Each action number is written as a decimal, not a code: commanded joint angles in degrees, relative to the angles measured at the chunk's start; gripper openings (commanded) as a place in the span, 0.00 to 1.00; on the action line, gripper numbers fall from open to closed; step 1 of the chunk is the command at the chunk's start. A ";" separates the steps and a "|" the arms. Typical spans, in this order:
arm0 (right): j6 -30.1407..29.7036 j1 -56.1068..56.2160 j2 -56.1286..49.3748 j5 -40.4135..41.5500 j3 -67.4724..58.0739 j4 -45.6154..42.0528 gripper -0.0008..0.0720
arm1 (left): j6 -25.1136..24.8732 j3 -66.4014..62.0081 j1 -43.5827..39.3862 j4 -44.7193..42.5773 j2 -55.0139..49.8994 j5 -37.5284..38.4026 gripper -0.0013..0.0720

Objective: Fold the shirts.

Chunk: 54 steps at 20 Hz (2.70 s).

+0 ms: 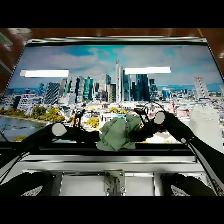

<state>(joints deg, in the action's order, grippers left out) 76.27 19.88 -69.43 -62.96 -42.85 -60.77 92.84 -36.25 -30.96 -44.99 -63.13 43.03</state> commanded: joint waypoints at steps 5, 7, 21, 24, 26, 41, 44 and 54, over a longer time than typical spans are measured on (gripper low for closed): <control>-1.53 0.24 23.89 -0.90 -27.93 -21.46 0.10 | -9.75 -27.45 14.14 -9.75 25.05 1.81 0.07; -0.33 0.22 27.61 2.56 -34.99 -21.68 0.10 | -9.73 -35.76 16.09 -10.23 28.48 -1.97 0.07; 8.07 0.24 25.16 -25.18 -34.75 -19.85 0.10 | -6.51 -36.83 16.65 -20.44 27.39 22.99 0.07; 8.83 0.22 21.97 -21.11 -22.56 -22.93 0.10 | -4.22 -29.33 16.65 -20.41 23.87 19.93 0.07; 12.55 0.22 19.06 -11.39 -16.35 -29.07 0.10 | -1.38 -24.50 16.59 -19.87 18.88 15.28 0.07; 29.00 0.22 0.24 7.45 -14.19 -39.80 0.10 | -9.86 -23.26 31.52 -1.42 -9.62 32.74 0.97; 29.05 0.22 0.24 7.34 -14.19 -39.58 0.10 | -8.50 -15.82 35.19 -8.39 1.40 36.52 0.98; 29.07 0.22 0.24 6.97 -14.19 -36.35 0.10 | -6.64 11.74 14.49 12.79 2.23 4.09 0.97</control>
<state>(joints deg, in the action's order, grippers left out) 105.30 20.08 -69.14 -55.70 -57.06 -97.69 86.11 -27.94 -9.39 -38.87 -58.89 58.83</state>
